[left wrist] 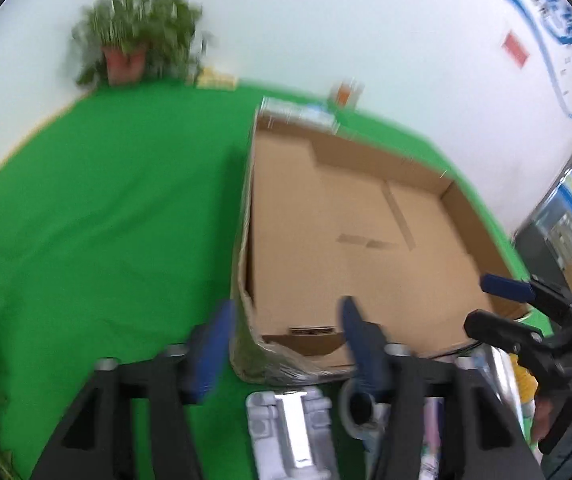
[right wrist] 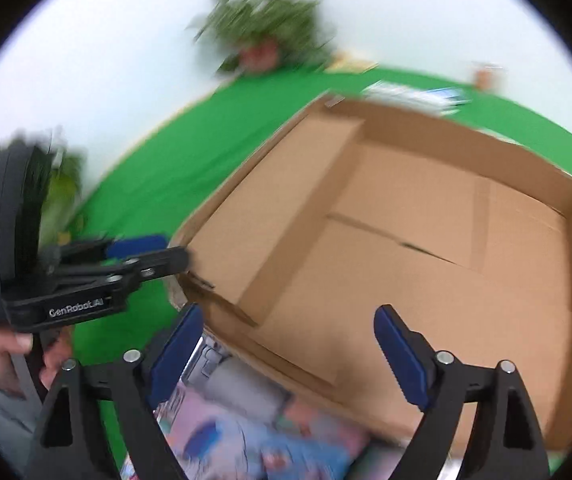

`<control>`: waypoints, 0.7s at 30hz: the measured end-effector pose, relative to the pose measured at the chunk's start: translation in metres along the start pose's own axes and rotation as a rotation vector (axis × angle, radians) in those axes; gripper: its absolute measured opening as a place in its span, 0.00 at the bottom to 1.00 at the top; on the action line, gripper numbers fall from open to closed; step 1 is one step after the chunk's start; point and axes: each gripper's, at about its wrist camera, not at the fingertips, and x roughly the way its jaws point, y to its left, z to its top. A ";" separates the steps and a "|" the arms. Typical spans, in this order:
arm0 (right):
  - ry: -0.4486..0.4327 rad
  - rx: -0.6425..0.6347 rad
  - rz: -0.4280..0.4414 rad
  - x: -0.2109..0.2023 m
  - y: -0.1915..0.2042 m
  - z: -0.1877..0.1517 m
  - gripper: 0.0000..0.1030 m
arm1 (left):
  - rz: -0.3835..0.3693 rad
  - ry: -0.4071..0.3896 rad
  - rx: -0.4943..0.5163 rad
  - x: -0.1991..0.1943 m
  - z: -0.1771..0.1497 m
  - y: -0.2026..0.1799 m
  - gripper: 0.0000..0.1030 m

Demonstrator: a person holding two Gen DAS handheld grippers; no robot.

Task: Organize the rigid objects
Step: 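Move the right tool to the colourful World Tour game box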

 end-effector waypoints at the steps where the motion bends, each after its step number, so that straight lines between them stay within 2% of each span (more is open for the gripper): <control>1: -0.036 0.009 -0.055 -0.014 0.001 -0.010 0.94 | 0.027 -0.058 0.004 -0.014 -0.003 -0.005 1.00; 2: -0.066 0.008 -0.092 -0.027 0.001 -0.020 1.00 | 0.057 -0.115 0.004 -0.024 -0.009 -0.010 0.99; 4: -0.087 -0.018 -0.168 -0.038 0.001 -0.038 0.99 | 0.100 -0.206 0.032 -0.049 -0.022 -0.026 1.00; 7: -0.097 -0.008 -0.174 -0.047 0.004 -0.064 0.99 | 0.095 -0.215 0.054 -0.071 -0.041 -0.043 0.99; 9: -0.106 0.006 -0.166 -0.053 0.003 -0.075 0.99 | 0.055 -0.228 0.063 -0.081 -0.057 -0.056 0.95; 10: -0.126 0.008 -0.166 -0.058 0.002 -0.081 0.98 | 0.028 -0.224 0.077 -0.082 -0.061 -0.059 0.66; 11: -0.141 0.008 -0.172 -0.064 0.005 -0.087 0.84 | -0.007 -0.192 0.102 -0.080 -0.067 -0.065 0.14; 12: -0.148 0.003 -0.176 -0.072 0.002 -0.090 0.49 | -0.034 -0.140 0.116 -0.073 -0.070 -0.070 0.00; 13: -0.142 -0.003 -0.190 -0.074 0.006 -0.095 0.36 | -0.052 -0.104 0.097 -0.070 -0.078 -0.074 0.02; 14: -0.144 -0.007 -0.196 -0.076 0.006 -0.101 0.30 | -0.069 -0.109 0.080 -0.073 -0.083 -0.081 0.02; 15: -0.150 -0.009 -0.189 -0.079 0.005 -0.106 0.32 | -0.082 -0.119 0.073 -0.075 -0.089 -0.085 0.02; 16: -0.159 -0.017 -0.188 -0.082 0.005 -0.113 0.36 | -0.058 -0.115 0.077 -0.078 -0.094 -0.091 0.21; 17: -0.168 -0.016 -0.194 -0.084 0.004 -0.115 0.61 | -0.032 -0.101 0.077 -0.079 -0.095 -0.094 0.71; 18: -0.182 -0.010 -0.195 -0.087 0.004 -0.118 0.93 | -0.001 -0.093 0.071 -0.082 -0.098 -0.097 0.97; 19: -0.206 0.002 -0.178 -0.092 0.002 -0.122 0.99 | 0.003 -0.127 0.064 -0.089 -0.104 -0.099 0.97; 21: -0.234 0.025 -0.148 -0.100 -0.002 -0.128 1.00 | 0.005 -0.162 0.062 -0.090 -0.110 -0.103 0.99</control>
